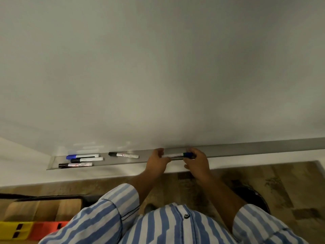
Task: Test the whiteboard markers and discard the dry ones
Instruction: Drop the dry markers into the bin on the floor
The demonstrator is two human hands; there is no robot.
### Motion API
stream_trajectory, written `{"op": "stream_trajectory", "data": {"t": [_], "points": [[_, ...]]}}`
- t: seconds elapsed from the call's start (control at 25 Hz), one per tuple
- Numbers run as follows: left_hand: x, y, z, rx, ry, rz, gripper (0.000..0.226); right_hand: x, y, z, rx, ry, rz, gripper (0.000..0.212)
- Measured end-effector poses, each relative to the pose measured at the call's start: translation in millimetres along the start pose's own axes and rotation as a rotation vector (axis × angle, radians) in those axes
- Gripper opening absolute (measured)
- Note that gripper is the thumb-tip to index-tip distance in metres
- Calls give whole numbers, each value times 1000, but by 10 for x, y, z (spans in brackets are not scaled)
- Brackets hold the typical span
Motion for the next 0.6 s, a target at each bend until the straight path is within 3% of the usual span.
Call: {"op": "stream_trajectory", "data": {"t": [0.12, 0.24, 0.44, 0.52, 0.6], "points": [[31, 45, -36, 128, 71, 308, 34, 13, 128, 37, -11, 13, -62, 33], [176, -56, 73, 177, 16, 476, 27, -44, 201, 67, -98, 61, 36, 20], [602, -170, 149, 166, -175, 626, 27, -180, 374, 125, -158, 260, 272, 23], [722, -253, 231, 204, -221, 621, 26, -253, 565, 167, -217, 261, 210, 22], [829, -381, 348, 179, -344, 460, 23, -366, 777, 210, -283, 235, 48, 18]]}}
Point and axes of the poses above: each hand's wrist, its own z-axis away from the middle knuckle, its own y-axis out of the back of the hand, x = y × z, the point moved 6 cm from there along -z, towards the middle knuckle, and after that the axes turned 11 degrees about -y, right-handed, at the moved point
